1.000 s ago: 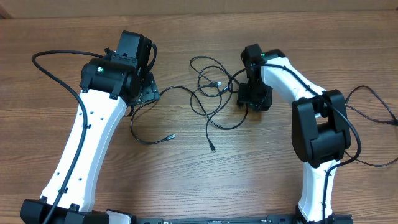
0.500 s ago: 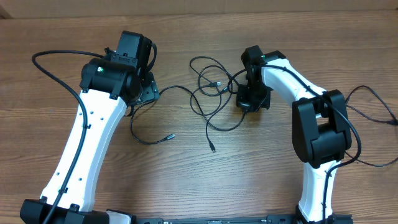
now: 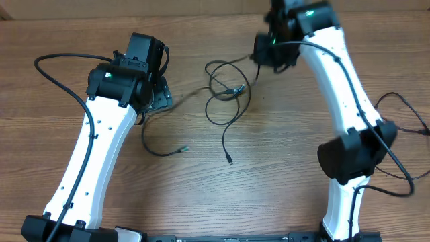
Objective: Untangle cables
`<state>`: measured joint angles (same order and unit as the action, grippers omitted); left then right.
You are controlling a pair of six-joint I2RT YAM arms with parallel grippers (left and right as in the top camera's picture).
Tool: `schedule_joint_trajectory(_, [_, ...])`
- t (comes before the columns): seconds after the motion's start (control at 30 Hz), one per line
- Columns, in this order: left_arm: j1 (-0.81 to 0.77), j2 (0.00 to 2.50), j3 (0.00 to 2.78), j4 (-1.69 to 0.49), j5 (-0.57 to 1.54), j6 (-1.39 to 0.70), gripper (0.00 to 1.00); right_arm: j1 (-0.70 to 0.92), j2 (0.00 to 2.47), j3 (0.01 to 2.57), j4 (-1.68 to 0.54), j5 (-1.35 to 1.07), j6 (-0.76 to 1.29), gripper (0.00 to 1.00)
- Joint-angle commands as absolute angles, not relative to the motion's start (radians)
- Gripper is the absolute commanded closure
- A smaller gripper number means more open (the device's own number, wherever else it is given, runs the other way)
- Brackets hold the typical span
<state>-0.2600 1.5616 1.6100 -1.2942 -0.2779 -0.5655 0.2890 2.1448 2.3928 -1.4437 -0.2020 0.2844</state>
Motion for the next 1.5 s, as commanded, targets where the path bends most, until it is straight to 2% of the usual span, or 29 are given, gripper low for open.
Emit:
schedule_joint_trajectory(0.0, [-0.256,1.55,1.618,-1.291,-0.295,-0.553,0.14,0.29,2.098,2.54,-1.442,-0.202,0.26,0.96])
schedule_joint_trajectory(0.3, [-0.256,1.55,1.618,-1.285,-0.295,-0.553,0.14,0.196,2.094,2.889,-1.353,-0.131,0.269,0.96])
schedule_joint_trajectory(0.43, [-0.256,1.55,1.618,-1.279,-0.295,-0.553,0.14,0.098,2.094,3.026,-1.317,-0.126,0.393,0.96])
schedule_joint_trajectory(0.63, [-0.256,1.55,1.618,-1.267,-0.295,-0.553,0.13,-0.033,2.094,3.099,-1.229,-0.466,0.446,0.96])
schedule_joint_trajectory(0.73, [-0.256,1.55,1.618,-1.264,-0.295,-0.554,0.14,-0.043,2.094,3.082,-1.282,-0.456,0.441,0.96])
schedule_joint_trajectory(0.8, [-0.256,1.55,1.618,-1.264,-0.295,-0.553,0.14,-0.04,2.094,3.056,-1.351,-0.393,0.418,0.88])
schedule_joint_trajectory(0.83, [-0.256,1.55,1.618,-1.264,-0.295,-0.553,0.13,-0.038,2.095,3.039,-1.385,-0.363,0.402,0.8])
schedule_joint_trajectory(1.07, [-0.256,1.55,1.618,-1.234,-0.238,-0.554,0.1,-0.033,2.095,2.823,-1.522,-0.299,0.302,0.54])
schedule_joint_trajectory(1.13, [-0.256,1.551,1.617,-1.189,-0.178,-0.554,0.07,-0.033,2.095,2.736,-1.532,-0.274,0.302,0.48])
schedule_joint_trajectory(1.2, [-0.257,1.551,1.61,-1.131,-0.118,-0.554,0.02,-0.033,2.095,2.653,-1.54,-0.254,0.302,0.47])
schedule_joint_trajectory(1.3, [-0.257,1.562,1.592,-1.036,-0.033,-0.554,0.0,-0.033,2.095,2.532,-1.54,-0.251,0.302,0.45])
schedule_joint_trajectory(1.4, [-0.257,1.612,1.589,-0.973,0.029,-0.559,0.0,-0.033,2.095,2.411,-1.539,-0.242,0.302,0.35])
schedule_joint_trajectory(1.47, [-0.257,1.652,1.589,-0.942,0.07,-0.58,0.0,-0.033,2.095,2.346,-1.538,-0.223,0.307,0.33])
